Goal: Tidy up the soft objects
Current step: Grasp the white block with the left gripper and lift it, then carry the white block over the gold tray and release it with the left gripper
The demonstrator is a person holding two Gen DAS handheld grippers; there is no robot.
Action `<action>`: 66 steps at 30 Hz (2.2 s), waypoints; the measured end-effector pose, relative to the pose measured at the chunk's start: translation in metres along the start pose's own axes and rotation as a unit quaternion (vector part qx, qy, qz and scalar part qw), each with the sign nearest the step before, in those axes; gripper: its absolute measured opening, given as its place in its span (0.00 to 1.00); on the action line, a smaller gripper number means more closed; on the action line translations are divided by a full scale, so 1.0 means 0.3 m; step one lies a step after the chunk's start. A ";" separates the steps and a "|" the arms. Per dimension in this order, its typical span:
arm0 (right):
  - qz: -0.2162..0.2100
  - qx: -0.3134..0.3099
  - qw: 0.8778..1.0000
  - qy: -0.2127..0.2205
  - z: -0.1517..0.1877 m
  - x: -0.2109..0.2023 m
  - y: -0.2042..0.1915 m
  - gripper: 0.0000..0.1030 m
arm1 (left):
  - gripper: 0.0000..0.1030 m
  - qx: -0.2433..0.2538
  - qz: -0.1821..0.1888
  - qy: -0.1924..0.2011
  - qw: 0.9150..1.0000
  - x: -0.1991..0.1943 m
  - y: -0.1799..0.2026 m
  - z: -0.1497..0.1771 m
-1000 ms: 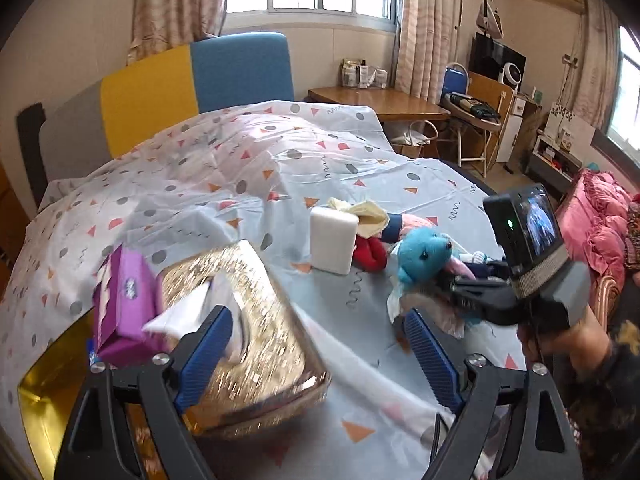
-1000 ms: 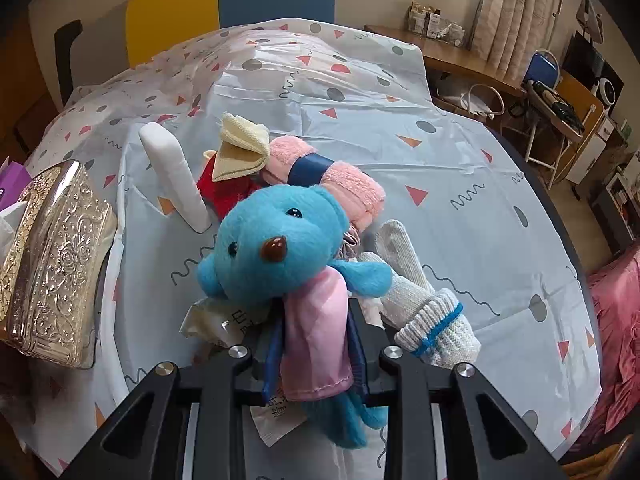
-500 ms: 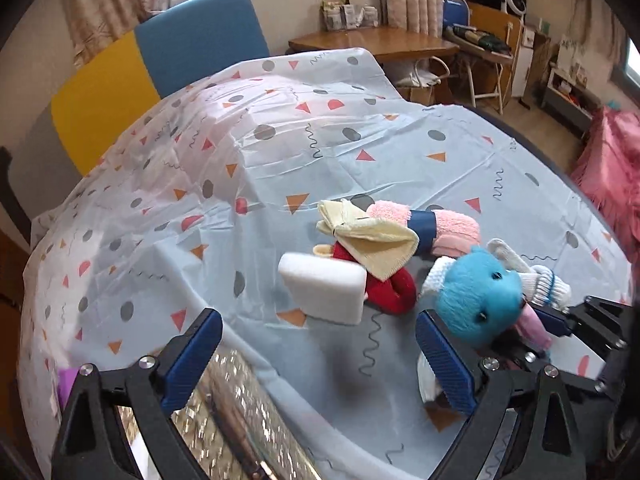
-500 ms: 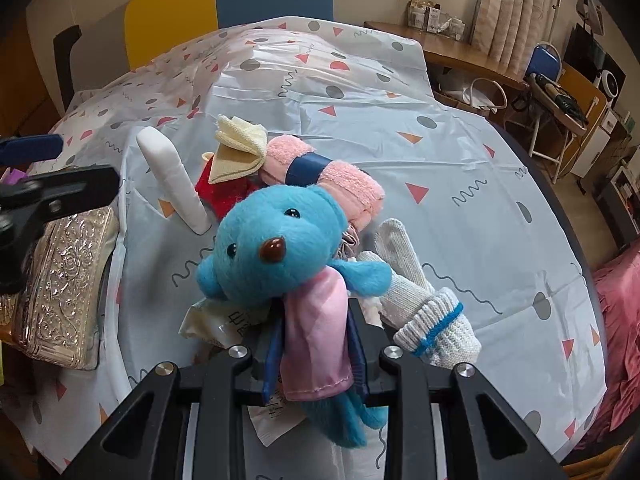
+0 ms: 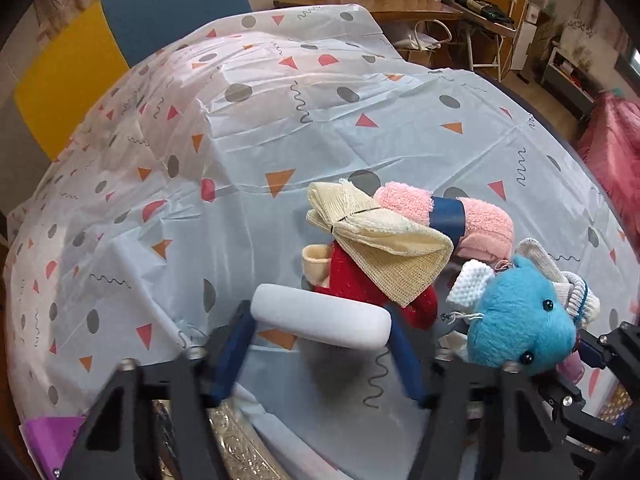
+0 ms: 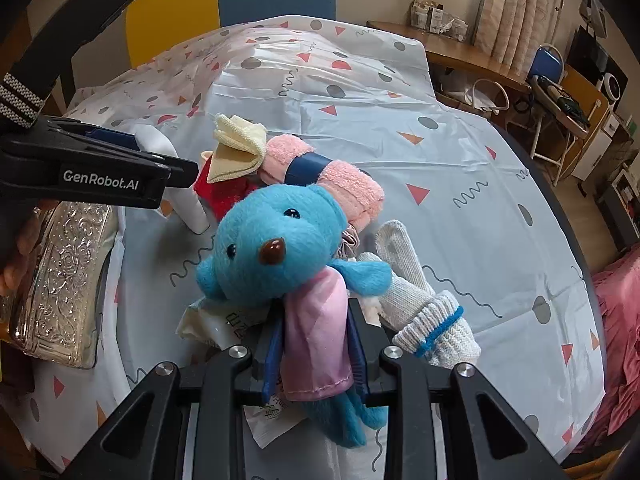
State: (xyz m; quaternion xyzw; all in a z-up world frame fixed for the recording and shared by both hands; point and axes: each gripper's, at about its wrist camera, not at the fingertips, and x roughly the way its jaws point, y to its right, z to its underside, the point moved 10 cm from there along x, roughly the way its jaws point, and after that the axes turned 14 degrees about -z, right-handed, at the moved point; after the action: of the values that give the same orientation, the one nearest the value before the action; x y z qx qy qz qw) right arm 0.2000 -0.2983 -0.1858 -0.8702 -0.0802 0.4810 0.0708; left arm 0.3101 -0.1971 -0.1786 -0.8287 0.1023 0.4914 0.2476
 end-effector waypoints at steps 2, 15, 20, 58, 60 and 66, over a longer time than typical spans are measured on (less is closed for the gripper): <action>0.000 0.000 1.000 0.001 0.000 0.000 0.002 0.28 | 0.53 -0.006 0.007 0.007 1.000 -0.010 -0.003 0.002; 0.007 -0.011 1.000 0.003 0.002 0.000 -0.005 0.27 | 0.52 -0.095 0.019 0.030 0.995 -0.137 -0.226 -0.085; 0.011 -0.018 1.000 0.004 0.003 0.000 -0.009 0.27 | 0.52 -0.161 -0.010 0.045 0.986 -0.190 -0.441 -0.107; 0.049 -0.055 0.997 0.002 0.015 0.020 -0.036 0.27 | 0.53 -0.396 -0.098 0.013 0.913 -0.234 -1.023 1.031; 0.050 -0.053 0.997 0.001 0.015 0.022 -0.034 0.27 | 0.54 -0.391 -0.100 0.011 0.915 -0.226 -0.997 1.049; 0.052 -0.052 0.997 0.000 0.016 0.028 -0.032 0.27 | 0.83 -0.386 -0.097 0.020 0.917 -0.218 -0.952 1.063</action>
State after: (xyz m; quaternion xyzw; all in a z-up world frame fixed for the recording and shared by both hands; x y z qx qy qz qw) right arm 0.1998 -0.2871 -0.1933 -0.8754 -0.0595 0.4797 0.0006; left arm 0.1518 0.2056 -0.1593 -0.8753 -0.1711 0.4499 -0.0468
